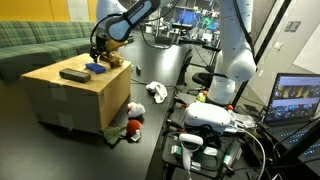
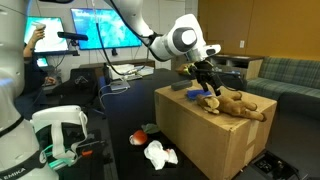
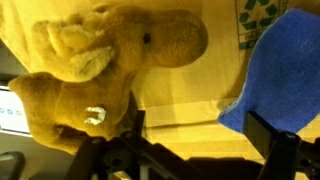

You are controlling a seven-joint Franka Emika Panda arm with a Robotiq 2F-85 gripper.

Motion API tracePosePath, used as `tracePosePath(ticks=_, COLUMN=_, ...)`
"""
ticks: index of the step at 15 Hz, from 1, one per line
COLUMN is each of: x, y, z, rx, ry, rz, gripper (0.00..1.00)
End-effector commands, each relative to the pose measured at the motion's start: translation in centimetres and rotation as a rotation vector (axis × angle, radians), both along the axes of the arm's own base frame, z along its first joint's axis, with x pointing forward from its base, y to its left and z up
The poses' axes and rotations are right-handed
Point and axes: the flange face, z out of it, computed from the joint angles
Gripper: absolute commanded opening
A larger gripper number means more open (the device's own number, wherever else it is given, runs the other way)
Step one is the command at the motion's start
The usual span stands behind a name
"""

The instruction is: Swap the things on the box with the things on the table

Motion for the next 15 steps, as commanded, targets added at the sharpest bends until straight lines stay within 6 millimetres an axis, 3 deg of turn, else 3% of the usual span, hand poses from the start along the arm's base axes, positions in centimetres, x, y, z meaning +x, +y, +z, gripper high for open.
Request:
tracePosePath(ticks=1, x=-0.2, y=0.6, z=-0.1, rx=0.066, ry=0.002, rz=-0.032, gripper=1.00)
tracePosePath(ticks=7, x=0.0, y=2.8, z=0.0, rx=0.133, ry=-0.010, rz=-0.033, gripper=1.00)
tracePosePath(ticks=15, x=-0.6, y=5.1, z=1.8, rx=0.144, ry=-0.070, rz=0.027, gripper=1.00)
